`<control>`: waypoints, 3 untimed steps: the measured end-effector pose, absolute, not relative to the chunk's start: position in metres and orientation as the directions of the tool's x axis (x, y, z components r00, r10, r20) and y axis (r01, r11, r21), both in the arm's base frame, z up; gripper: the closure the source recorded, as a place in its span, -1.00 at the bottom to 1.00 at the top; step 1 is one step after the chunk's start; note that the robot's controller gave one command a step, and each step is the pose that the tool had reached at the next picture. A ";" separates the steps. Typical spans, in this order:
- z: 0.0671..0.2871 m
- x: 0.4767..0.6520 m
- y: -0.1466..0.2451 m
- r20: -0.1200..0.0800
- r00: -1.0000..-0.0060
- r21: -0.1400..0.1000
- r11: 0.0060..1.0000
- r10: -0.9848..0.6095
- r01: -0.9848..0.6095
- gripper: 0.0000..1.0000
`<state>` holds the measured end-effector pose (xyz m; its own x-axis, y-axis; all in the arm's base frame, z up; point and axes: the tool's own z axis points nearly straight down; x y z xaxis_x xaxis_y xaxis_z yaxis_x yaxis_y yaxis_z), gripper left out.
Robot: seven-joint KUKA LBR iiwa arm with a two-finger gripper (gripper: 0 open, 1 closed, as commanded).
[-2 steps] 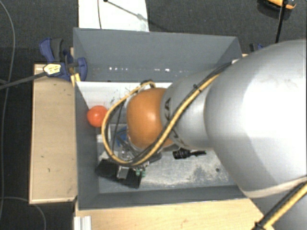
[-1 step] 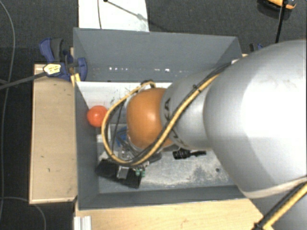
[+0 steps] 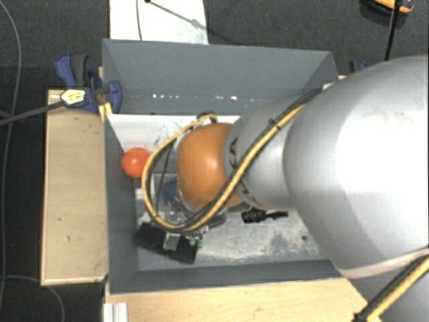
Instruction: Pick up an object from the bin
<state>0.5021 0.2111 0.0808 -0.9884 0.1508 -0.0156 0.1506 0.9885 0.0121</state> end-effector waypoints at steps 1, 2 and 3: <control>0.081 0.502 0.211 -0.016 -0.988 0.012 0.988 0.154 0.153 1.00; 0.081 0.502 0.211 -0.016 -0.988 0.012 0.988 0.156 0.156 1.00; 0.081 0.502 0.211 -0.016 -0.987 0.012 0.987 0.158 0.158 1.00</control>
Offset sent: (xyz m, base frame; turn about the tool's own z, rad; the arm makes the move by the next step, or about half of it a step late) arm 0.0000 0.0000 0.0000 0.0000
